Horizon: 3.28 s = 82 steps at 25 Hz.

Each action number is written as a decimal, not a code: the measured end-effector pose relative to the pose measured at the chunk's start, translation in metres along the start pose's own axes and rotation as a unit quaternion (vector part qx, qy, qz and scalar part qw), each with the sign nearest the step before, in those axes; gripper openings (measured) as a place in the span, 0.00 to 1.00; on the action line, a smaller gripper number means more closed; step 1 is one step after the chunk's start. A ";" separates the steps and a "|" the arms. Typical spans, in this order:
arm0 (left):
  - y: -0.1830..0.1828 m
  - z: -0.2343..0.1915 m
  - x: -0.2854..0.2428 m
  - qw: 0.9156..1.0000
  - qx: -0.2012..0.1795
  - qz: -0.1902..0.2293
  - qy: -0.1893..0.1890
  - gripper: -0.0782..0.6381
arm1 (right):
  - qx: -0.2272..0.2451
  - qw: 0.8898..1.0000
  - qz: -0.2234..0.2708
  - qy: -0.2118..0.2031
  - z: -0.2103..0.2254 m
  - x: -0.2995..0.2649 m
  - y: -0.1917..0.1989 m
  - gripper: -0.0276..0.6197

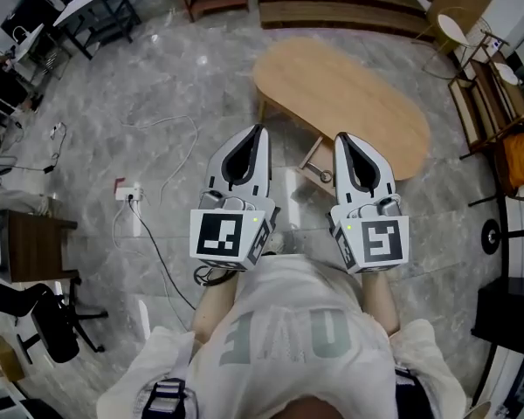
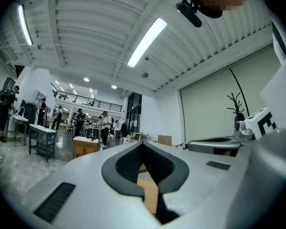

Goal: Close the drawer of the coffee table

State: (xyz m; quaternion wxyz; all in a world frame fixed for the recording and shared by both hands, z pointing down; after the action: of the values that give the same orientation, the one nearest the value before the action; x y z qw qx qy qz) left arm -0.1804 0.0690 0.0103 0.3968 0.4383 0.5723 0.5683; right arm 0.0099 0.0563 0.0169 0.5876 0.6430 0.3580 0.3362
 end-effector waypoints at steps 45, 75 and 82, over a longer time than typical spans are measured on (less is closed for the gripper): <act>0.321 0.003 -0.157 0.986 0.048 -0.159 -0.032 0.12 | -0.093 0.967 -0.231 -0.063 0.124 -0.119 0.349 0.05; 0.442 0.005 -0.140 0.969 0.086 -0.224 -0.063 0.12 | 0.082 0.809 -0.535 -0.229 0.071 -0.104 0.587 0.27; 0.450 0.004 -0.134 0.968 0.084 -0.230 -0.061 0.12 | 0.115 0.777 -0.576 -0.225 0.065 -0.099 0.620 0.21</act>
State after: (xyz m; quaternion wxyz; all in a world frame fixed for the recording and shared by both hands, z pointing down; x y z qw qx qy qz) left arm -0.1130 -0.0710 0.4536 0.5128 0.3604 0.6778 0.3842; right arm 0.0547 -0.0952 0.6278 0.6569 0.4369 0.5555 -0.2627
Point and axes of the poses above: the fingertips, and each gripper's own axes: x backward along the fingers, z to its right, y out of its underside, the point moved 9 cm from there along x, backward along the fingers, and after that the axes turned 1 degree about -z, right-handed, at the moved point
